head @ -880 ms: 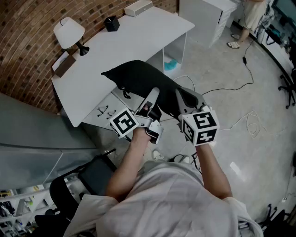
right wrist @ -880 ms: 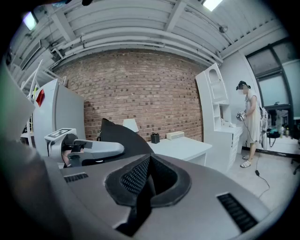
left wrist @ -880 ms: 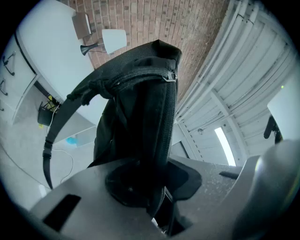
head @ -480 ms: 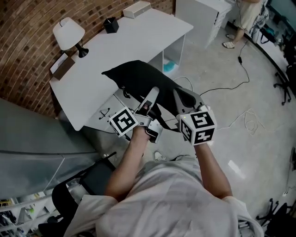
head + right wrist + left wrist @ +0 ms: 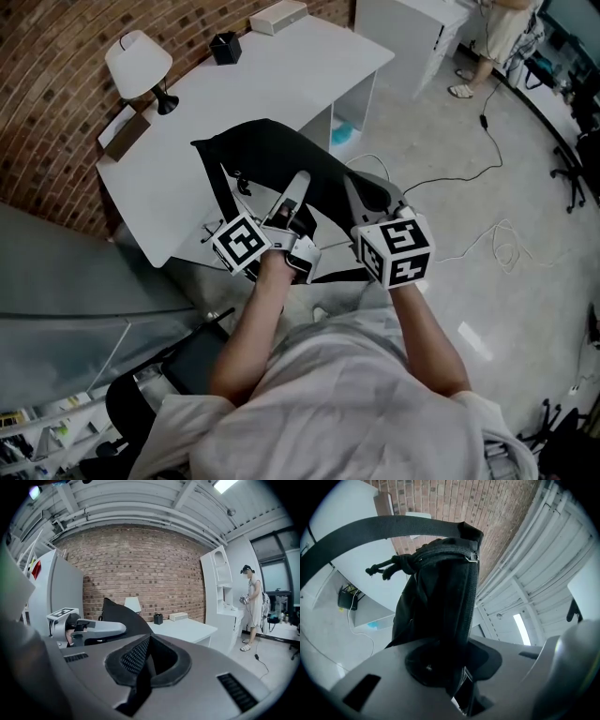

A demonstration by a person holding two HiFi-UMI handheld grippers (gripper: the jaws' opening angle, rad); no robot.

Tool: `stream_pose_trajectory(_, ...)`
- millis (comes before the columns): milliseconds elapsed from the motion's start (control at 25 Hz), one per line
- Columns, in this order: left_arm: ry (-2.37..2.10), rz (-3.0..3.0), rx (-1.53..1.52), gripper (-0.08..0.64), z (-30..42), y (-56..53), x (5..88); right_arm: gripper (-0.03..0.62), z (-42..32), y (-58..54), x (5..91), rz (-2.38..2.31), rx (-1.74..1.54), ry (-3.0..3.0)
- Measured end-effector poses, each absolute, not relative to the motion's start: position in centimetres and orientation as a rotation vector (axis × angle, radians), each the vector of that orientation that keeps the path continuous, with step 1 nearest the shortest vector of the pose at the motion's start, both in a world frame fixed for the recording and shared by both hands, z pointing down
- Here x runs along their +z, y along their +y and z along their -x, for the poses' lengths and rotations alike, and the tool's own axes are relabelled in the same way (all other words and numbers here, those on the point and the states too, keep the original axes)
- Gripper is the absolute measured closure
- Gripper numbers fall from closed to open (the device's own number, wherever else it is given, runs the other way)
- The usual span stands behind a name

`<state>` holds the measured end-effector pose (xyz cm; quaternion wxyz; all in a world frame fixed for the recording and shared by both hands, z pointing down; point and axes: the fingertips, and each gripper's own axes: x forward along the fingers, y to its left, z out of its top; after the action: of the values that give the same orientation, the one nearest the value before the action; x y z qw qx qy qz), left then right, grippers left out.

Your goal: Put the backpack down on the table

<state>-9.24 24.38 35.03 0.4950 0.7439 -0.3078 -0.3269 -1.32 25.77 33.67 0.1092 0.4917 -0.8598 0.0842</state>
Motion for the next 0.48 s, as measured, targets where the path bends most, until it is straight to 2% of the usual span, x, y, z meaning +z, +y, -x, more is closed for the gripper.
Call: stream_pose_trajectory(480,-0.769,-1.794,-0.841,0.480,7.6,19.1,34.9,0.591,-0.5,20.1,34.1,-1.399,0.247,-2.599)
